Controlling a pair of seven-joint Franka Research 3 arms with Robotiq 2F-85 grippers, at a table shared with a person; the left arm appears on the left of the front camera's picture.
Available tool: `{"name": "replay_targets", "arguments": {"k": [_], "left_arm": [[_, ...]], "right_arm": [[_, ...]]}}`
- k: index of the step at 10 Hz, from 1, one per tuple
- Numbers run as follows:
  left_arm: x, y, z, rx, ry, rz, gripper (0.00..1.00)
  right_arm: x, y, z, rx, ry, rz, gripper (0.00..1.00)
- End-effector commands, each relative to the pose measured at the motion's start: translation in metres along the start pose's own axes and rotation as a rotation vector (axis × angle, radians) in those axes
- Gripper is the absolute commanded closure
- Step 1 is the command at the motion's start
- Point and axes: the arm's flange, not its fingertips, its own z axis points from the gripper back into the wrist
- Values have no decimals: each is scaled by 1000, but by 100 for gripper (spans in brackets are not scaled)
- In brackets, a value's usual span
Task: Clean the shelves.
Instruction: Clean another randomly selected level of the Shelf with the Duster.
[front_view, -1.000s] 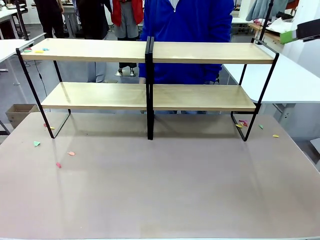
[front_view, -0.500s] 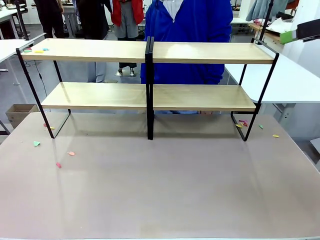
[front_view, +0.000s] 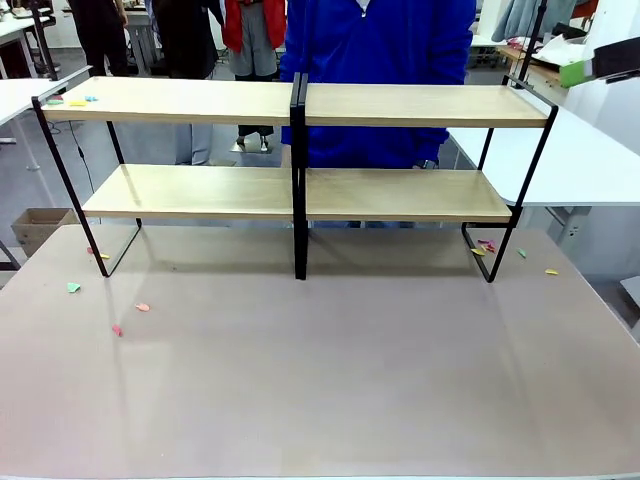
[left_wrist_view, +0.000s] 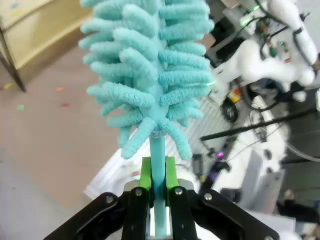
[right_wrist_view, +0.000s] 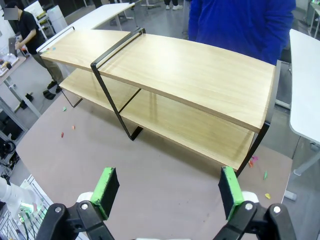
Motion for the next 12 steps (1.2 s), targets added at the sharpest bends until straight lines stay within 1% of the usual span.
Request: {"name": "replay_targets", "arguments": {"k": [1,2,3,4,5,7,8,9,10,12], "left_arm": [[60,-34,-46,21,2,252,88],[89,-41,-75,24,20,362,88],[112,-43,-96,42,-15,450,88],[130,-39,-111,15,-59,490,88],[103,-37,-87,32,43,353,88],[103,-37,-87,32,43,353,88],[123,-37,-107,35,32,423,88],[138,-50,-129,139,-24,459,88],[149,-62,-147,219,-79,527,88],[166,-72,-178,278,-47,608,88]], "right_arm": [[0,-1,0,4,-2,-4,0],[0,-1,0,4,-2,-4,0],[0,-1,0,4,-2,-4,0],[0,-1,0,4,-2,-4,0],[0,-1,0,4,-2,-4,0],[0,-1,0,4,-2,-4,0],[0,-1,0,4,-2,-4,0],[0,-1,0,4,-2,-4,0],[0,-1,0,4,-2,-4,0],[0,-1,0,4,-2,-4,0]]}}
